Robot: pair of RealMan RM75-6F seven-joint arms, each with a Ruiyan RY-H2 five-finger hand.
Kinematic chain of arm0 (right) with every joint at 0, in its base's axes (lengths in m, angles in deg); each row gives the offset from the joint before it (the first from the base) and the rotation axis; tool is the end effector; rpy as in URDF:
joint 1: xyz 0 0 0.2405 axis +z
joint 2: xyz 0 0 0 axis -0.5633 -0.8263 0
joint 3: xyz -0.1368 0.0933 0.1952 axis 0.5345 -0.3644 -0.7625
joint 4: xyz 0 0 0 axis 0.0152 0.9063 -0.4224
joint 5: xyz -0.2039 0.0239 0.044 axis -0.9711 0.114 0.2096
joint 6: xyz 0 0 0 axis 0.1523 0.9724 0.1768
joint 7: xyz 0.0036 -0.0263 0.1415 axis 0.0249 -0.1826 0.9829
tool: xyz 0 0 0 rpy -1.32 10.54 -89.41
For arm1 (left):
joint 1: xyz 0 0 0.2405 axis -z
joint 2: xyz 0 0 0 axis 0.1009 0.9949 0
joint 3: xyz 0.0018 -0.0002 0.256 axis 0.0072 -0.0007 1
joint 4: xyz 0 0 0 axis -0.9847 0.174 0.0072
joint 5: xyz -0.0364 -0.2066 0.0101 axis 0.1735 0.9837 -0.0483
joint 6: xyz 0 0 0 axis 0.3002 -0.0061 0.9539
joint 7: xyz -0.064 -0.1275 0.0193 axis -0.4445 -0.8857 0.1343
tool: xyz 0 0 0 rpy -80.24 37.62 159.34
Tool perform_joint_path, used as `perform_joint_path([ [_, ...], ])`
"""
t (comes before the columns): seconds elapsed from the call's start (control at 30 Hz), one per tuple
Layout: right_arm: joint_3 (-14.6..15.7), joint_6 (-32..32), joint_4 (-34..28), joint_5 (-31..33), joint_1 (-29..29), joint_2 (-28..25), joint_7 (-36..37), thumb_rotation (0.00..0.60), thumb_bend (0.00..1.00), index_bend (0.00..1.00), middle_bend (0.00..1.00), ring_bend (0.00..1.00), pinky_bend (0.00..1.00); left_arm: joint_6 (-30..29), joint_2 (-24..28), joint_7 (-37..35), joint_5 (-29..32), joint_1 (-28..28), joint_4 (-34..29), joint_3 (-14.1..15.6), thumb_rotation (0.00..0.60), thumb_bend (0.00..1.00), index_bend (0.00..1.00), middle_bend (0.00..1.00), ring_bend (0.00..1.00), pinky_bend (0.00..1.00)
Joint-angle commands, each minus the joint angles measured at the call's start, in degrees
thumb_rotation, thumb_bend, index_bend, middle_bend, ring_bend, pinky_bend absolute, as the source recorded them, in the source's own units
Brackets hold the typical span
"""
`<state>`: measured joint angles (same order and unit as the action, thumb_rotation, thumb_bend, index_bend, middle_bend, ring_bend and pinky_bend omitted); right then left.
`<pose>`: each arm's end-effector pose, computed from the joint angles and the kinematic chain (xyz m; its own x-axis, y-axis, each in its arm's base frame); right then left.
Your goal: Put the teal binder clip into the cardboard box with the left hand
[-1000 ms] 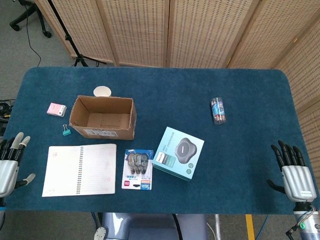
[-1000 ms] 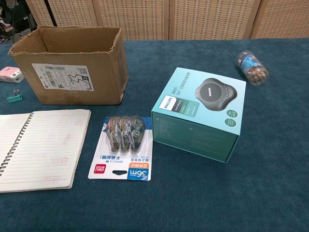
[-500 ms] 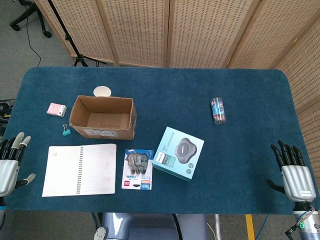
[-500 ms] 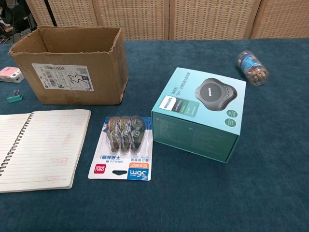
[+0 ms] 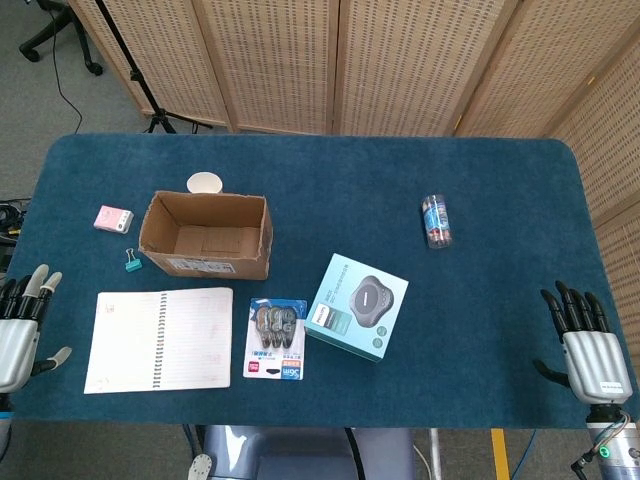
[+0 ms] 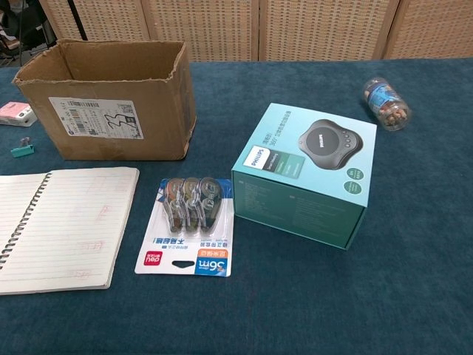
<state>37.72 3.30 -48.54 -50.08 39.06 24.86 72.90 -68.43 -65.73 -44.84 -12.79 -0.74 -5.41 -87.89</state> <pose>-0.3096 -0.1810 0.1509 0.4984 -0.0177 0.8668 -0.8669 -0.0139 0.4982 -0.3079 0.1790 0.1514 0.5109 0.0026 0.8596 0.8596 -0.0134 -0.5108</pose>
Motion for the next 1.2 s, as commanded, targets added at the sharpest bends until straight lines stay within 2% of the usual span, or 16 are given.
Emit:
perform_joint_path([
  [0.03, -0.02, -0.06, 0.00, -0.01, 0.06, -0.01, -0.05, 0.600, 0.16, 0.02, 0.00, 0.00, 0.00, 0.12, 0.08, 0.00, 0.13, 0.05, -0.07, -0.04, 0.600, 0.10, 0.00, 0.00, 0.00, 0.00],
  [0.37, -0.03, -0.50, 0.02, 0.32, 0.17, -0.02, 0.08, 0.600, 0.16, 0.02, 0.00, 0.00, 0.00, 1.40, 1.05, 0.16, 2.06, 0.47, -1.39, -0.74, 0.600, 0.10, 0.01, 0.00, 0.00, 0.00],
  [0.8, 0.12, -0.61, 0.00, 0.05, 0.32, 0.43, -0.92, 0.600, 0.16, 0.02, 0.00, 0.00, 0.00, 7.97, 4.50, 2.24, 8.23, 4.26, -4.62, -3.53, 0.600, 0.12, 0.31, 0.00, 0.00, 0.00],
  [1.0, 0.18, -0.89, 0.04, 0.05, 0.45, 0.46, -0.87, 0.600, 0.16, 0.02, 0.00, 0.00, 0.00, 10.90, 4.06, 4.41, 11.66, 6.59, -3.74, -4.98, 0.600, 0.17, 0.37, 0.00, 0.00, 0.00],
  [1.2, 0.24, -1.10, 0.17, 0.03, 0.58, 0.60, -1.02, 0.600, 0.16, 0.02, 0.00, 0.00, 0.00, 14.16, 2.24, 6.24, 15.58, 9.40, -1.06, -6.67, 0.600, 0.18, 0.39, 0.00, 0.00, 0.00],
])
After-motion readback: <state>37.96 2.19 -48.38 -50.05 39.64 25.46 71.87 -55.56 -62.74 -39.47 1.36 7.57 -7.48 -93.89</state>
